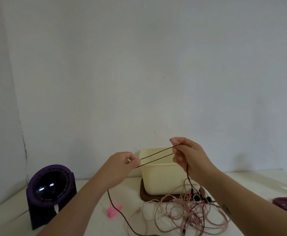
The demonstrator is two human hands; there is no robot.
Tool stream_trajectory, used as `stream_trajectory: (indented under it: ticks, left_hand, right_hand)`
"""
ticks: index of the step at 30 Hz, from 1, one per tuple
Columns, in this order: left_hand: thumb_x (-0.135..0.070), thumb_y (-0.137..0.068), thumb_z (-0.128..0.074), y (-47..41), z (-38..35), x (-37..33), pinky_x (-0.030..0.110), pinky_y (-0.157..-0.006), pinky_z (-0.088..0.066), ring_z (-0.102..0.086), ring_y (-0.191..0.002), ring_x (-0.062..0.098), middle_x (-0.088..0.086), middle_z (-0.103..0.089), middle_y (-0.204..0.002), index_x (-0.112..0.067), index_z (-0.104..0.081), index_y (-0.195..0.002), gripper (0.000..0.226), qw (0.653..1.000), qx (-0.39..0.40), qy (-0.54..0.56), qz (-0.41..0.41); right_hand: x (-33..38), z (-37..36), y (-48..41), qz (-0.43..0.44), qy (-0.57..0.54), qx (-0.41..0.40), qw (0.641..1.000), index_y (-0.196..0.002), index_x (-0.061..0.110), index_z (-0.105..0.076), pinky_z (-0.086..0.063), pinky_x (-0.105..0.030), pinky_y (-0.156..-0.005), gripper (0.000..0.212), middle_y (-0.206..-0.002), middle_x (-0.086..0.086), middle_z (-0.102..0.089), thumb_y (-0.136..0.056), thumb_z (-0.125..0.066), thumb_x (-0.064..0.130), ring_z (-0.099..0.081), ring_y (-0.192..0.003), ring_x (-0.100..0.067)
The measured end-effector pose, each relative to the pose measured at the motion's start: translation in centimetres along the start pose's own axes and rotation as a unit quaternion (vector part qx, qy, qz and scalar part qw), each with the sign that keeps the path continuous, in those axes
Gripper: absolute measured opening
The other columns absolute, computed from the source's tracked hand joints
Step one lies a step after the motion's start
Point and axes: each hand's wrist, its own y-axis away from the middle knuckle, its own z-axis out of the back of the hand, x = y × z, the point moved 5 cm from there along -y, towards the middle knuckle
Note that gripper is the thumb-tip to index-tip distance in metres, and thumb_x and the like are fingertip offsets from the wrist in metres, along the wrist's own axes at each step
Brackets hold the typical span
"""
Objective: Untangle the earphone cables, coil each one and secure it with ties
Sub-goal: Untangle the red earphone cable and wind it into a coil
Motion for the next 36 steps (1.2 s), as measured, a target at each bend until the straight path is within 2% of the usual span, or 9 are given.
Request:
stream_trajectory:
  ticks: [3, 7, 12, 17, 21, 26, 30, 33, 36]
  left_hand:
    - [-0.041, -0.09, -0.056, -0.1, 0.1, 0.4, 0.017, -0.047, -0.027, -0.038, -0.047, 0.004, -0.009, -0.044, -0.053, -0.022, -0.057, -0.07, 0.028, 0.996, -0.053, -0.072, -0.002]
    - [-0.045, -0.092, -0.05, -0.5, 1.0, 1.0, 0.022, -0.05, -0.03, -0.039, -0.051, 0.011, -0.005, -0.042, -0.054, -0.013, -0.048, -0.063, 0.043, 0.988, -0.132, -0.077, 0.02]
    - [-0.052, -0.096, -0.031, -1.0, -0.1, 0.2, 0.026, -0.05, -0.03, -0.035, -0.044, 0.01, -0.008, -0.037, -0.047, -0.013, -0.053, -0.065, 0.055, 0.993, -0.055, 0.076, 0.064]
    - [-0.057, -0.094, -0.031, -0.9, -0.9, -0.6, 0.023, -0.043, -0.024, -0.025, -0.035, 0.008, -0.01, -0.031, -0.04, -0.011, -0.053, -0.067, 0.058, 0.972, -0.001, 0.217, 0.09]
    - [-0.051, -0.096, -0.033, -0.5, -0.3, -1.7, 0.021, -0.04, -0.022, -0.022, -0.035, 0.007, -0.009, -0.028, -0.041, -0.01, -0.054, -0.069, 0.054, 0.954, -0.014, 0.29, 0.081]
    - [-0.052, -0.095, -0.035, -0.4, 0.9, -2.4, 0.021, -0.037, -0.018, -0.019, -0.032, 0.006, -0.008, -0.026, -0.04, -0.009, -0.053, -0.068, 0.054, 0.931, -0.046, 0.353, 0.083]
    - [-0.052, -0.094, -0.034, -0.3, 2.3, -2.3, 0.021, -0.038, -0.016, -0.018, -0.03, 0.005, -0.008, -0.024, -0.037, -0.008, -0.05, -0.065, 0.055, 0.915, -0.058, 0.39, 0.08]
    - [-0.054, -0.094, -0.032, -0.1, 2.5, -2.4, 0.02, -0.039, -0.016, -0.018, -0.029, 0.004, -0.008, -0.024, -0.037, -0.008, -0.05, -0.064, 0.057, 0.919, -0.05, 0.384, 0.075]
    - [-0.053, -0.095, -0.032, -0.1, 2.6, -2.5, 0.021, -0.039, -0.016, -0.018, -0.03, 0.004, -0.008, -0.024, -0.037, -0.009, -0.049, -0.065, 0.057, 0.916, -0.053, 0.392, 0.072]
  right_hand:
    - [0.3, -0.1, 0.1, 0.016, 0.182, 0.044, 0.982, -0.082, 0.006, -0.067, -0.036, -0.023, -0.051, 0.012, -0.048, -0.002, -0.048, -0.09, -0.059, 0.009, -0.036, -0.037, -0.009]
    - [0.4, 0.1, 0.5, 0.048, 0.5, 0.094, 0.859, -0.068, 0.012, -0.067, -0.043, -0.019, -0.057, 0.041, -0.04, 0.005, -0.051, -0.091, -0.055, 0.044, -0.043, -0.038, -0.006]
    - [-2.0, 1.0, 0.9, -0.127, 0.616, 0.156, 0.761, -0.089, 0.008, -0.067, -0.047, -0.027, -0.073, 0.073, -0.07, -0.009, -0.072, -0.094, -0.019, 0.062, -0.063, -0.062, -0.012]
    - [-2.8, 2.5, 0.4, -0.224, 0.574, 0.151, 0.773, -0.124, 0.017, -0.055, -0.045, -0.036, -0.081, 0.068, -0.1, -0.005, -0.07, -0.091, -0.023, 0.066, -0.055, -0.107, -0.021]
    - [-2.4, 2.6, -0.1, -0.138, 0.587, 0.155, 0.782, -0.123, 0.018, -0.059, -0.04, -0.019, -0.062, 0.041, -0.102, 0.001, -0.063, -0.086, -0.062, 0.036, -0.052, -0.074, -0.007]
    - [-3.0, 3.1, 0.6, -0.204, 0.453, 0.199, 0.845, -0.132, 0.042, -0.045, -0.038, -0.04, -0.1, 0.061, -0.135, 0.005, -0.042, -0.079, -0.071, 0.026, -0.034, -0.133, -0.02]
    - [-3.2, 4.6, 0.2, -0.188, 0.366, 0.142, 0.9, -0.112, 0.04, -0.061, -0.035, -0.043, -0.104, 0.033, -0.129, 0.009, -0.05, -0.081, -0.07, 0.037, -0.036, -0.128, -0.015]
    - [-3.5, 6.0, -0.5, -0.134, 0.425, 0.076, 0.892, -0.101, 0.034, -0.063, -0.041, -0.033, -0.09, 0.012, -0.119, 0.005, -0.06, -0.089, -0.062, 0.036, -0.052, -0.116, -0.022]
    - [-4.0, 6.8, -0.8, -0.098, 0.468, 0.045, 0.877, -0.089, 0.023, -0.069, -0.044, -0.029, -0.079, 0.016, -0.105, 0.0, -0.069, -0.092, -0.057, 0.033, -0.062, -0.095, -0.025]
